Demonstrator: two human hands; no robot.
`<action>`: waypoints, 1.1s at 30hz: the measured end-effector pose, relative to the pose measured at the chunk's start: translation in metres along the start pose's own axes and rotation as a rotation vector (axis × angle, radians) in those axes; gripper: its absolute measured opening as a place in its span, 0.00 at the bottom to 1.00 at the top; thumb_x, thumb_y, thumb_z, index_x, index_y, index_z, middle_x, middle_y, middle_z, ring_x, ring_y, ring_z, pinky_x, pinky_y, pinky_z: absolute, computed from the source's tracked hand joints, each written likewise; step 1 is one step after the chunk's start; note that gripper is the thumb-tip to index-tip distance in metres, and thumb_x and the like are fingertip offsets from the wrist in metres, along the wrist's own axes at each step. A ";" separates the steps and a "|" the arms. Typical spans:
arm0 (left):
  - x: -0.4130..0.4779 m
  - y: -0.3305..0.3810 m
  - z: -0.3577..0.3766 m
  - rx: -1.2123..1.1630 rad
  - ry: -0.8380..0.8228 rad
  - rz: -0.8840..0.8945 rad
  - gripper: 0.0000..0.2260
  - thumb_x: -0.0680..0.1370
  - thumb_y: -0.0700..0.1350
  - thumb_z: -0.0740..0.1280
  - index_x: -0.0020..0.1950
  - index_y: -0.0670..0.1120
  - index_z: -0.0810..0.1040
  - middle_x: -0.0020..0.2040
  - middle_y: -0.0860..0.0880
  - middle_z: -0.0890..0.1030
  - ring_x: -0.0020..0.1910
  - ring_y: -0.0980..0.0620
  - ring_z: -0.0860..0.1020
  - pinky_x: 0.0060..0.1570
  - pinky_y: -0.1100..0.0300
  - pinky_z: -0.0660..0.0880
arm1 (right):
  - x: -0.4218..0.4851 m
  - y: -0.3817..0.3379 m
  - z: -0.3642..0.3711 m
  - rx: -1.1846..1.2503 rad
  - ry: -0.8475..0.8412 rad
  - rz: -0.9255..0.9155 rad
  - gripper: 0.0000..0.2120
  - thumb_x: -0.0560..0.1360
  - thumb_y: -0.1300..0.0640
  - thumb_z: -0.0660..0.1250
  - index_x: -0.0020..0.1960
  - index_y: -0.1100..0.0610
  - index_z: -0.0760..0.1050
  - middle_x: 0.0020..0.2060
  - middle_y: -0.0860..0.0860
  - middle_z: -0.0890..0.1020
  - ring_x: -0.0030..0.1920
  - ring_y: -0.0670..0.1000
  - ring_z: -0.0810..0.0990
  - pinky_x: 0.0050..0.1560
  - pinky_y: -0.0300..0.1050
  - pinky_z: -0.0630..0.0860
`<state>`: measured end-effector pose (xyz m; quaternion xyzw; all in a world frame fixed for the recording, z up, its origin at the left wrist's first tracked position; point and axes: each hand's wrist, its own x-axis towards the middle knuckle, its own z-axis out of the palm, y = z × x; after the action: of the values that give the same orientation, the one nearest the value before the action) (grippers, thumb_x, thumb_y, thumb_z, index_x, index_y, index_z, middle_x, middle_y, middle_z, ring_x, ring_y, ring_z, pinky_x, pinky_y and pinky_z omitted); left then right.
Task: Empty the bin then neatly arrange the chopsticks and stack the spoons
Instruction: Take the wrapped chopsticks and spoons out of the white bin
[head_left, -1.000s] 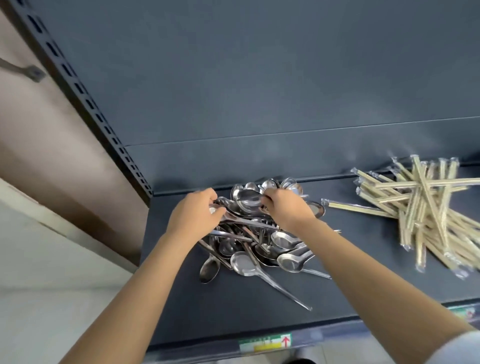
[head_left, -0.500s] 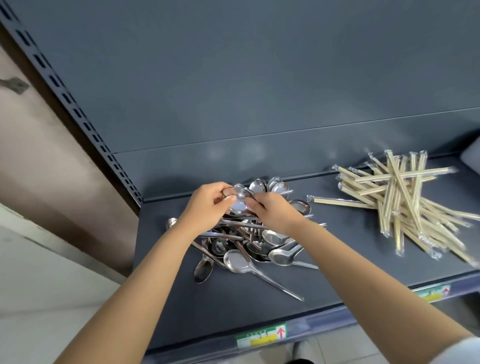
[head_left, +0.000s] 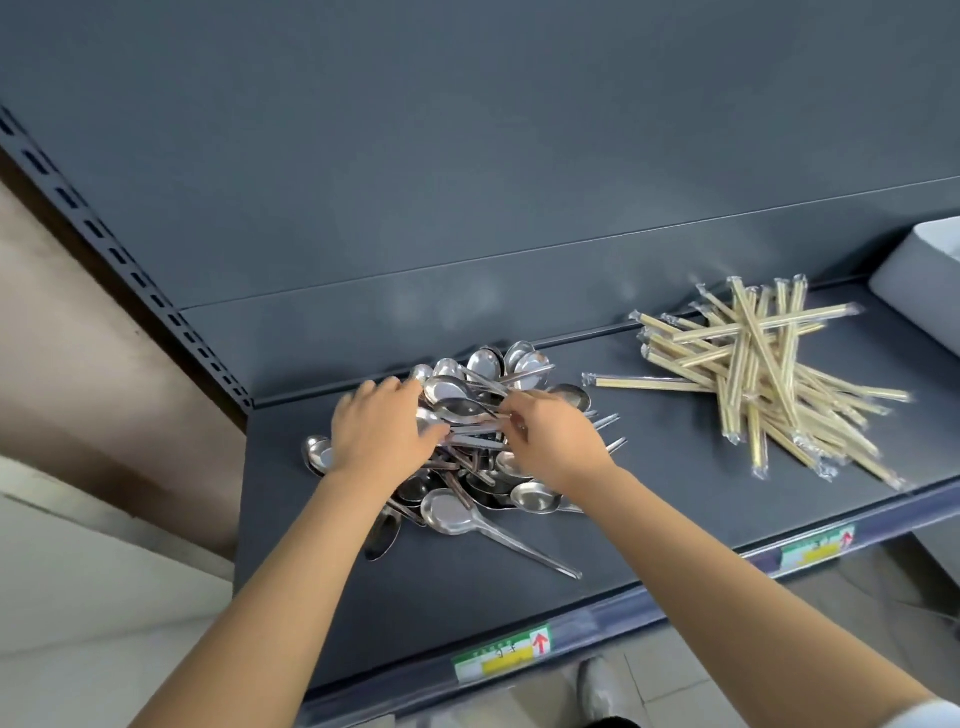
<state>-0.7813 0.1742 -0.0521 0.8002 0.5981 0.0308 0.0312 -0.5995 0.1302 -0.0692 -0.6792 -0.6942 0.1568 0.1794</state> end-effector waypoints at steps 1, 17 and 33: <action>0.000 0.004 -0.001 0.058 0.030 0.034 0.23 0.76 0.62 0.62 0.65 0.50 0.72 0.60 0.50 0.77 0.60 0.46 0.73 0.56 0.53 0.69 | -0.002 0.000 0.000 -0.028 0.019 -0.006 0.11 0.79 0.56 0.59 0.58 0.58 0.76 0.51 0.54 0.79 0.53 0.57 0.75 0.44 0.48 0.73; 0.006 0.326 -0.037 -0.039 0.289 0.472 0.22 0.74 0.62 0.64 0.58 0.46 0.77 0.55 0.47 0.80 0.57 0.44 0.75 0.56 0.50 0.68 | -0.128 0.198 -0.189 -0.114 0.351 0.237 0.17 0.77 0.54 0.63 0.65 0.55 0.73 0.57 0.53 0.78 0.58 0.57 0.75 0.52 0.50 0.74; 0.050 0.644 -0.023 -0.120 0.233 0.621 0.19 0.80 0.57 0.58 0.63 0.46 0.72 0.61 0.48 0.76 0.60 0.47 0.72 0.57 0.54 0.66 | -0.191 0.453 -0.345 -0.035 0.389 0.371 0.14 0.78 0.56 0.63 0.64 0.55 0.74 0.56 0.51 0.79 0.52 0.51 0.77 0.46 0.41 0.68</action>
<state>-0.1541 0.0400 0.0274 0.9321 0.3225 0.1651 -0.0014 -0.0360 -0.0571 0.0211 -0.8152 -0.5129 0.0415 0.2658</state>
